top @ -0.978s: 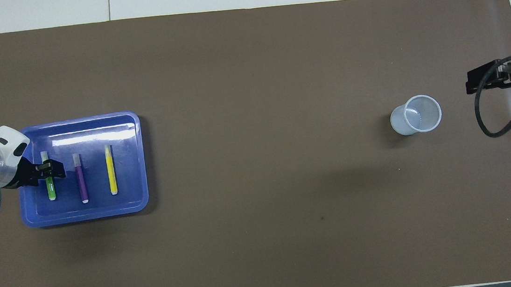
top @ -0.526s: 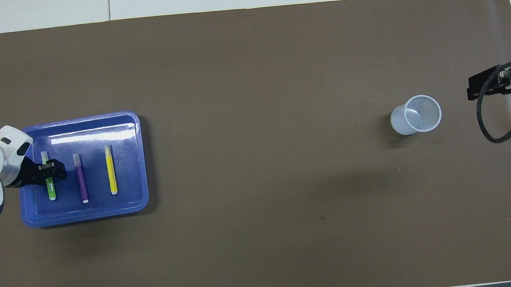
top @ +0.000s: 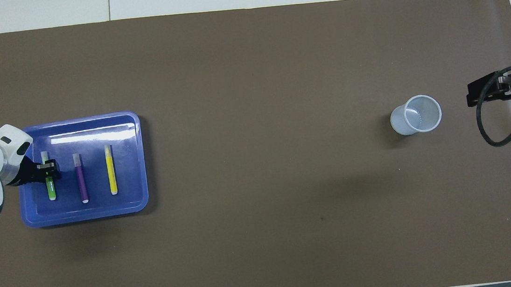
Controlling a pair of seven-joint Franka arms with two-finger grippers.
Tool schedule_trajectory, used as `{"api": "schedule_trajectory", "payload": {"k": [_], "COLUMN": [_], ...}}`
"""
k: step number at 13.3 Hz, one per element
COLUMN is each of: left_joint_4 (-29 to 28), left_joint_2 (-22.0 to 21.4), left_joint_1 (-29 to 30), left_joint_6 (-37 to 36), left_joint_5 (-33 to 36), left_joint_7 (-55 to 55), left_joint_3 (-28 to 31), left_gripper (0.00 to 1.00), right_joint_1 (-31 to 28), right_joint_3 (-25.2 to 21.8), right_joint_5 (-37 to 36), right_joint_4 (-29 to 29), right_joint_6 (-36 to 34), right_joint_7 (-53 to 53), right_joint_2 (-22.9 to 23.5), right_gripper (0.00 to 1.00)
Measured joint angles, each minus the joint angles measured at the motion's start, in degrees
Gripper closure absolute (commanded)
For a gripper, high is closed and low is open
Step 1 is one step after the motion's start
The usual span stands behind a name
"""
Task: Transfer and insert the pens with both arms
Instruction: 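Lower the left gripper onto the green pen in the blue tray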
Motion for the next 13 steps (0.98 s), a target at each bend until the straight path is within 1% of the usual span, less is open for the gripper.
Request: {"api": "schedule_trajectory", "payload": {"k": [4, 5, 13], "left_joint_4": [0.0, 0.0, -0.03], "left_joint_2": [0.01, 0.01, 0.04], "left_joint_1": [0.01, 0.0, 0.07], "left_joint_6": [0.33, 0.57, 1.12], "left_joint_5": [0.16, 0.16, 0.24], "left_joint_7": [-0.08, -0.16, -0.67], "left_joint_3": [-0.01, -0.03, 0.1], "left_gripper": [0.87, 0.99, 1.0], "right_joint_1": [0.0, 0.0, 0.03], "right_joint_3": [0.0, 0.0, 0.11], "right_joint_5": [0.0, 0.0, 0.0], "right_joint_4": [-0.42, -0.57, -2.56], "right_joint_6": [-0.06, -0.07, -0.1], "right_joint_7": [0.0, 0.0, 0.0], "right_joint_2": [-0.13, -0.2, -1.14], "right_gripper": [0.0, 0.0, 0.0]}}
